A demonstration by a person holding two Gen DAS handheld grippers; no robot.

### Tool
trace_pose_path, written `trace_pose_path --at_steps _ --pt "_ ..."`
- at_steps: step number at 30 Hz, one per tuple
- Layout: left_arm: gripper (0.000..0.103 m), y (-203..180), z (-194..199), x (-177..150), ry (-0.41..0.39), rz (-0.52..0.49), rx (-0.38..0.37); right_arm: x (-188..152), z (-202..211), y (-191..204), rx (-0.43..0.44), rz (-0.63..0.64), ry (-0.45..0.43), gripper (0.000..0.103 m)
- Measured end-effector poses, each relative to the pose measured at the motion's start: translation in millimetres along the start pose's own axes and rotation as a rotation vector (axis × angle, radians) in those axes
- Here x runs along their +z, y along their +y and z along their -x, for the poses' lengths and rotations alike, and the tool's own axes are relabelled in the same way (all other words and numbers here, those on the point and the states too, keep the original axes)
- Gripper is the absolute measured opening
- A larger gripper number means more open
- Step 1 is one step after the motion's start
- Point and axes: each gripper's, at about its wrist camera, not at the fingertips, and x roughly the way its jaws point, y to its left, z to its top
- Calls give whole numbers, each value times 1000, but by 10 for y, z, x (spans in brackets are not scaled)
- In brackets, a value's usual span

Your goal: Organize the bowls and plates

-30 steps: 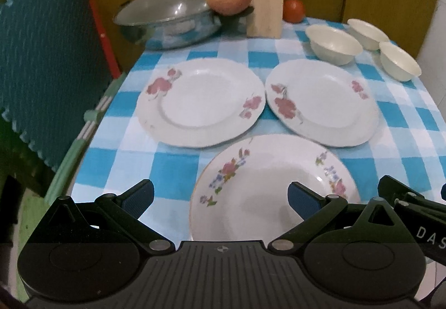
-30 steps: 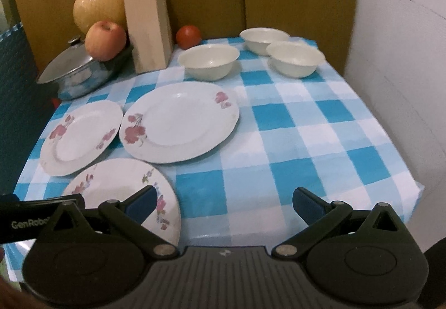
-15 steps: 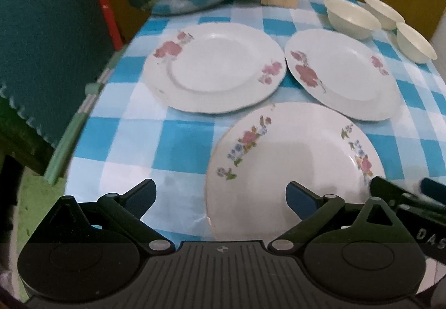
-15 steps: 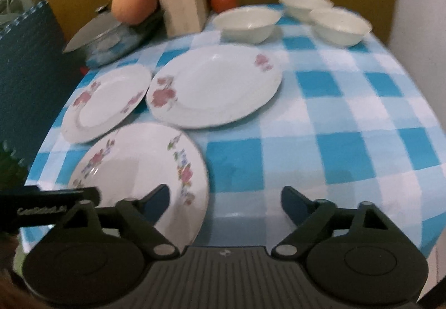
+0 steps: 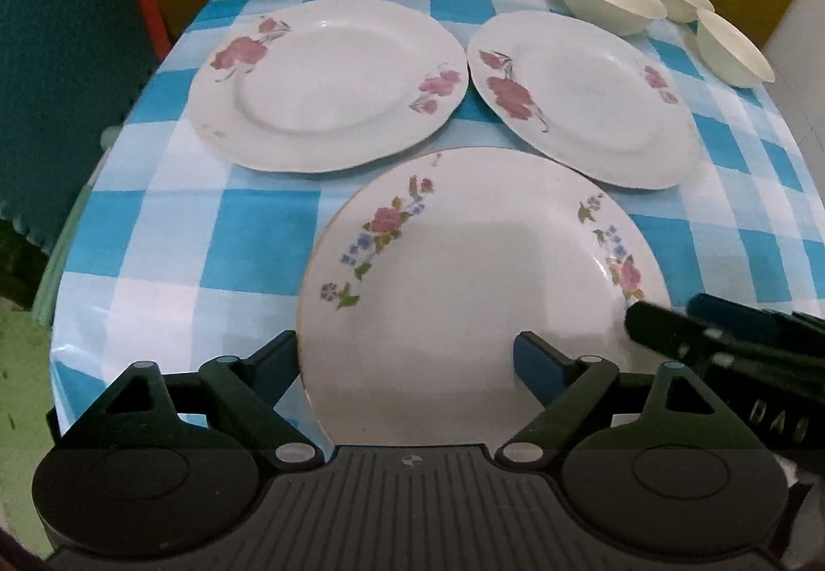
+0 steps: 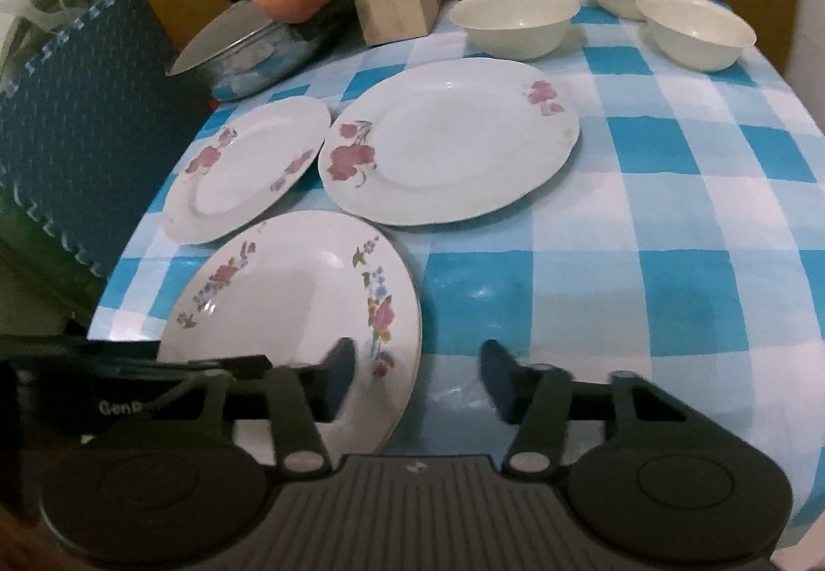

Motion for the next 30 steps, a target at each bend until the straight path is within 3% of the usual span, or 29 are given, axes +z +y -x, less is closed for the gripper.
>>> trace_pose_path --at_steps 3,4,14,30 --pt "92 -10 -5 5 1 -5 -3 -5 -15 -19 63 -21 23 24" --pt "92 -21 -2 0 1 -11 -6 -12 -11 -3 56 -15 19 24" --pt "92 -180 24 -16 -29 -59 0 -65 72 -37 29 -26 33 22" --pt "93 -435 -20 -67 -13 -157 -58 14 123 -205 -44 -15 39 22"
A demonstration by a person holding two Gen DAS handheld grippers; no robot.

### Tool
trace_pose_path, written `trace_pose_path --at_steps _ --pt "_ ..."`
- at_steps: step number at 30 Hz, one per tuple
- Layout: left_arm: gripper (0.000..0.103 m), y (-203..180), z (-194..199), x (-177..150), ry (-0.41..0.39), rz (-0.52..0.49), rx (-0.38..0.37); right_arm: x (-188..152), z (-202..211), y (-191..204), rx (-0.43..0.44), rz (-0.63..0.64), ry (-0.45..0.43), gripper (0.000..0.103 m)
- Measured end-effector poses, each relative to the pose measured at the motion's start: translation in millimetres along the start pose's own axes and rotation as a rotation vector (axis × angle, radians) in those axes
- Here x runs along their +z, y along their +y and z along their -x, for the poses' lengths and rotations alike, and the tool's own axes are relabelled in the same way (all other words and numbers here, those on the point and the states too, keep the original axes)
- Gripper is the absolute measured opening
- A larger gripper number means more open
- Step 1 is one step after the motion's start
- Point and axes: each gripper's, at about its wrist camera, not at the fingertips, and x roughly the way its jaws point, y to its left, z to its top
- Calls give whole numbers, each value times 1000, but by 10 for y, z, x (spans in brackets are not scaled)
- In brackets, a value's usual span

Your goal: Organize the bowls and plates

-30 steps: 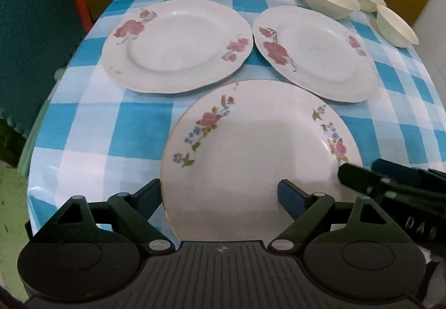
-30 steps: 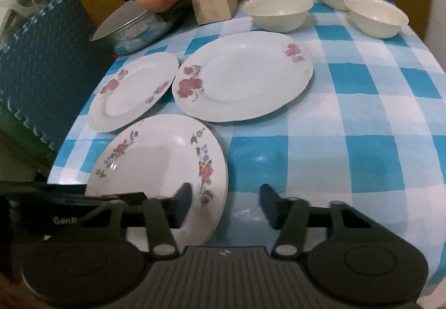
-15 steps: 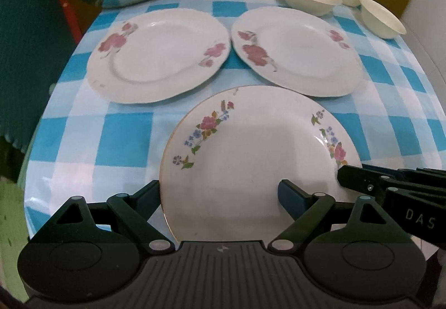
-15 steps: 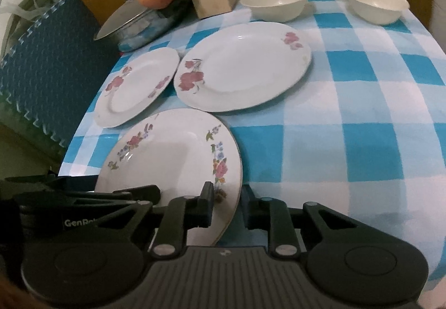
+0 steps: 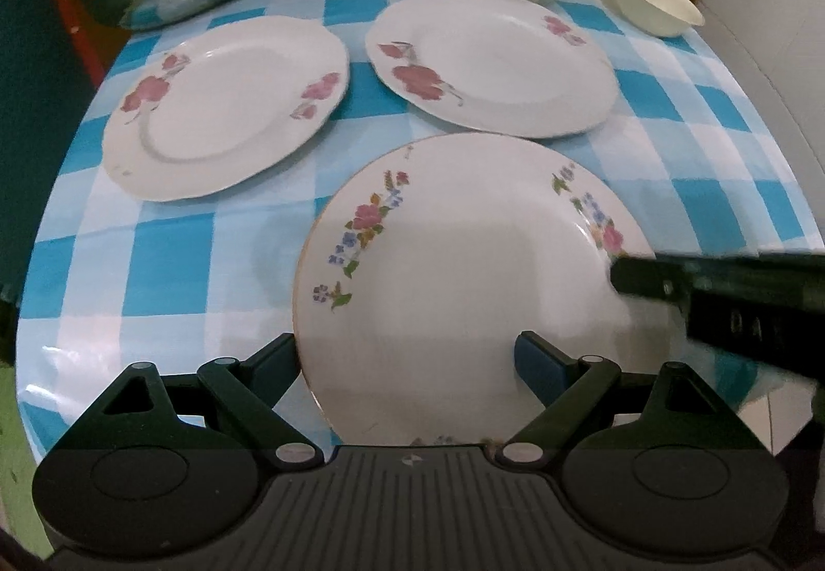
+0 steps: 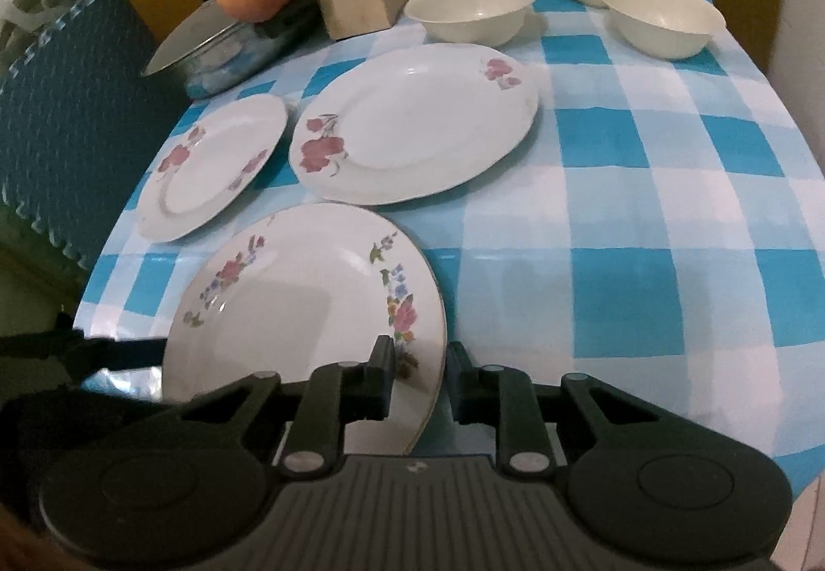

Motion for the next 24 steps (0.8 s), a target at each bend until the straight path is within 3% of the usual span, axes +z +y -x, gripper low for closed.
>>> trace_pose_path --at_steps 5,13,19,24 --pt "91 17 16 -12 0 -17 -11 19 89 -110 -24 -40 -33 22" --pt "91 211 146 115 -51 66 19 359 93 -259 -28 -87 -88 23" --pt "92 232 135 686 -112 71 65 686 -95 -434 -35 -188 -95 26" --pt "92 179 -36 1206 -151 35 60 875 -201 -509 -61 -213 -117 28"
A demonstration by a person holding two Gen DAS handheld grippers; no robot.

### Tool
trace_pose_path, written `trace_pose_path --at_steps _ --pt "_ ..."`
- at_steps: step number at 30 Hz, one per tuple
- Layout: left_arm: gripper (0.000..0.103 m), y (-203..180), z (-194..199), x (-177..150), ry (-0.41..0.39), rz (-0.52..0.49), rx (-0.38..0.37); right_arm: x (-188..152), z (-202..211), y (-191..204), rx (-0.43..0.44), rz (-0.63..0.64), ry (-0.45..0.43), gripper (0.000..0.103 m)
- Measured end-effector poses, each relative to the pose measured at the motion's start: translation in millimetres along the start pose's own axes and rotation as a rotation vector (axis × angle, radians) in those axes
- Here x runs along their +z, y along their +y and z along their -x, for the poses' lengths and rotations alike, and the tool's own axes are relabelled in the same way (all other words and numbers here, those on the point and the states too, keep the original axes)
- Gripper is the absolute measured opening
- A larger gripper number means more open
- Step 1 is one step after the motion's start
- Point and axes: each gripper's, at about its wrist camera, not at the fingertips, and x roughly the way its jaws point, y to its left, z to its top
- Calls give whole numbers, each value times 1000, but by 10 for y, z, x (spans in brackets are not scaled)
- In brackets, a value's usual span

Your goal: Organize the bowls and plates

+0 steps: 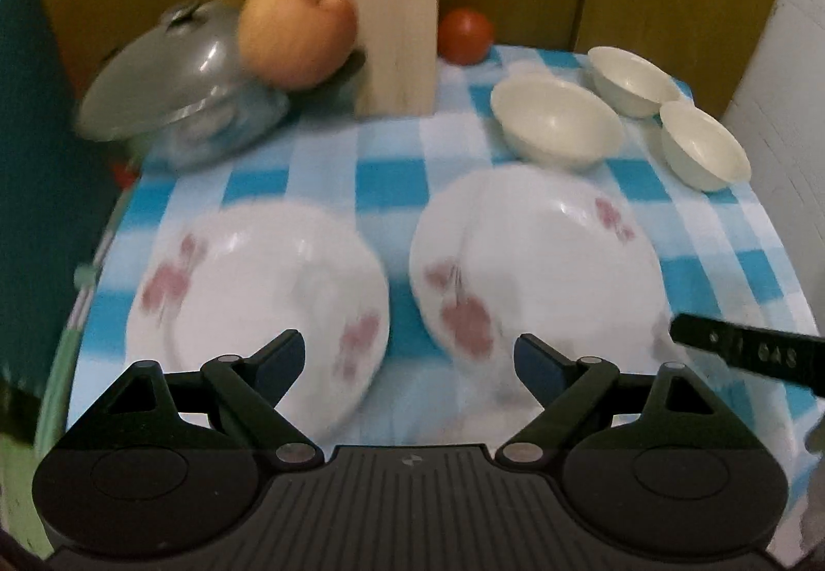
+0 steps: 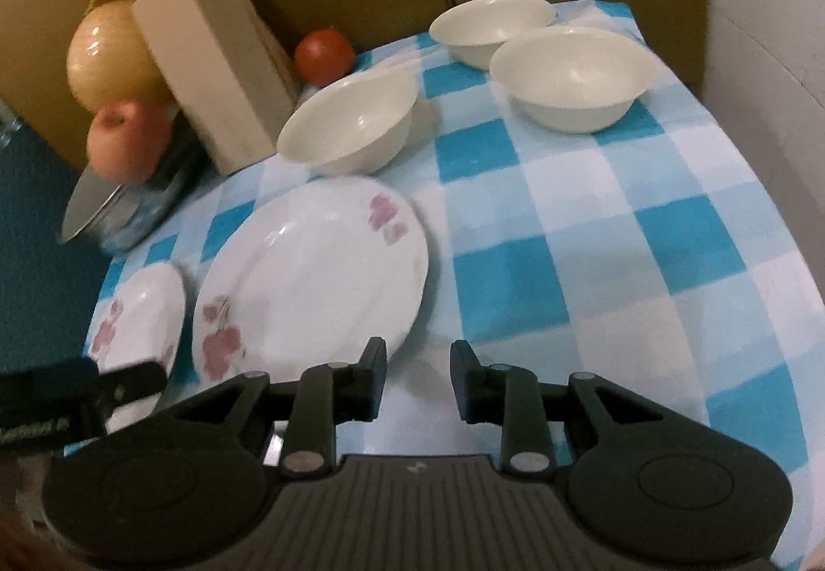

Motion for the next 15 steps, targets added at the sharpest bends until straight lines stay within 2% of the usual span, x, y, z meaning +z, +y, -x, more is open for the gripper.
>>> trace_pose_path --at_steps 3,7,15 --pt "92 -66 -196 171 -7 -35 25 92 -113 9 3 -15 -2 32" --pt "90 -58 -427 276 13 -26 -13 124 -217 6 -1 -22 17 32" --pt "90 -77 -708 413 24 -25 -18 166 -319 8 13 -22 29 32"
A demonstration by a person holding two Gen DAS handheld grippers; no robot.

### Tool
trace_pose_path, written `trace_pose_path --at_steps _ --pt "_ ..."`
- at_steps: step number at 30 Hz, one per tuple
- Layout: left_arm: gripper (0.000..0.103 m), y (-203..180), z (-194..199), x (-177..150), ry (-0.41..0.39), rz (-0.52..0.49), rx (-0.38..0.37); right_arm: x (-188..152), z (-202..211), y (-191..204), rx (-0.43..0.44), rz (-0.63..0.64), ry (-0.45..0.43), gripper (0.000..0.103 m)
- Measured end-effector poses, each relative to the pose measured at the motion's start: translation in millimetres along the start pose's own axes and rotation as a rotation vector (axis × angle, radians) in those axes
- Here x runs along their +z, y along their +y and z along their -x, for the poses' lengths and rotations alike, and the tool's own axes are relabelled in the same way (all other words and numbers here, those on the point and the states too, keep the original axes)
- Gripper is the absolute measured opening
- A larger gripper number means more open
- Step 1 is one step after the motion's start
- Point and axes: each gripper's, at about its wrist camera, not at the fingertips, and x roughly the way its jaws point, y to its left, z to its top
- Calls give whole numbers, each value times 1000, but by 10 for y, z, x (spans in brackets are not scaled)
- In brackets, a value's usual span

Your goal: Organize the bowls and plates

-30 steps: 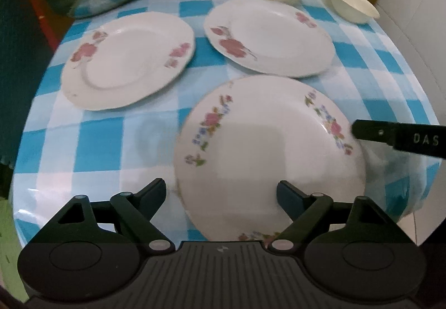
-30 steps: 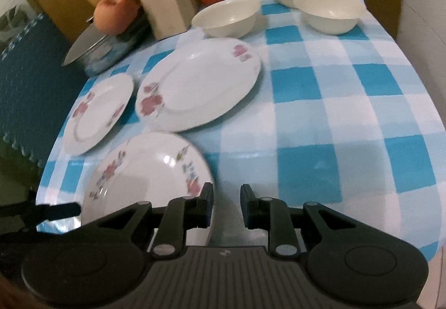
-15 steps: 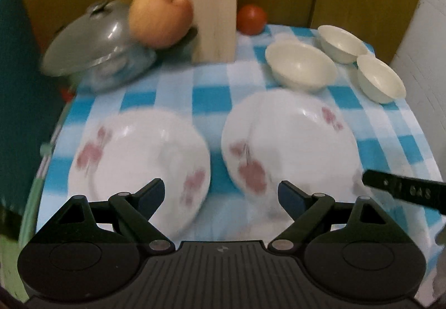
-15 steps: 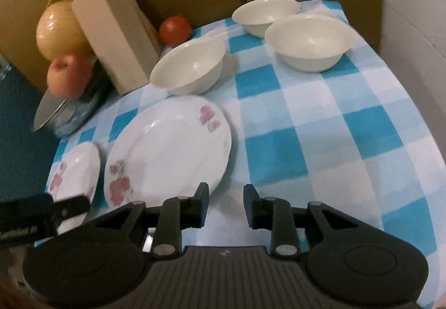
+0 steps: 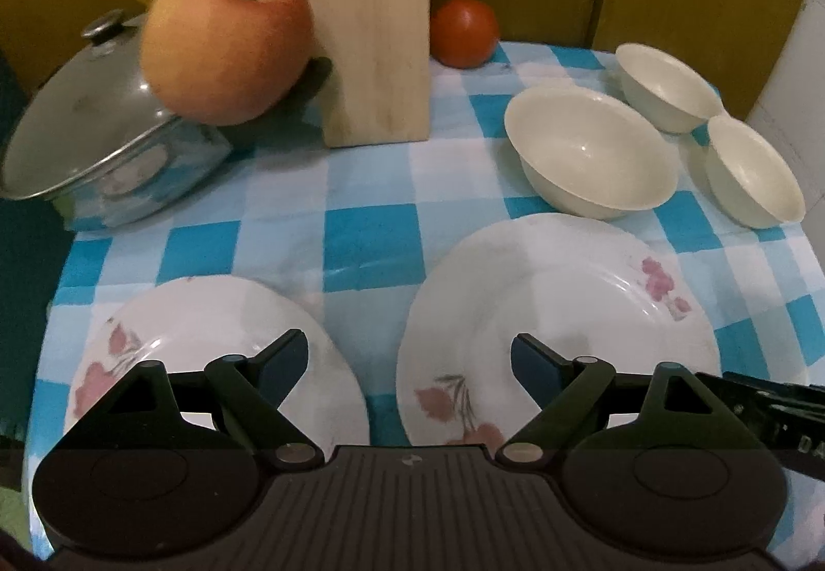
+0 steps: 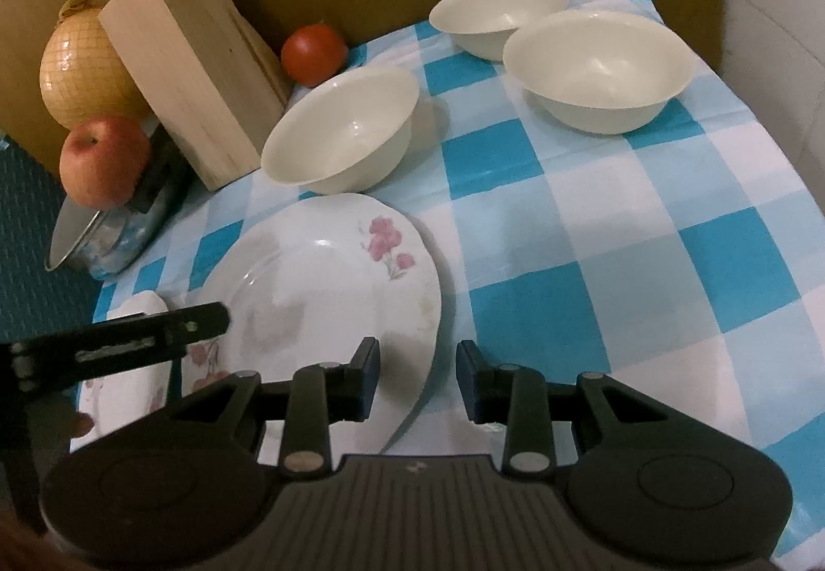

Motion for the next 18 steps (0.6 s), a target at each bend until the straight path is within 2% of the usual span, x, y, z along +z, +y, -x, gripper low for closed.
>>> trace_pose_path --at_steps 8,18 --pt "91 -68 -119 54 -5 -36 16 37 -1 -63 3 -19 -9 32" --pt "87 -189 -196 70 52 -47 -114 54 11 -112 31 -23 5 32"
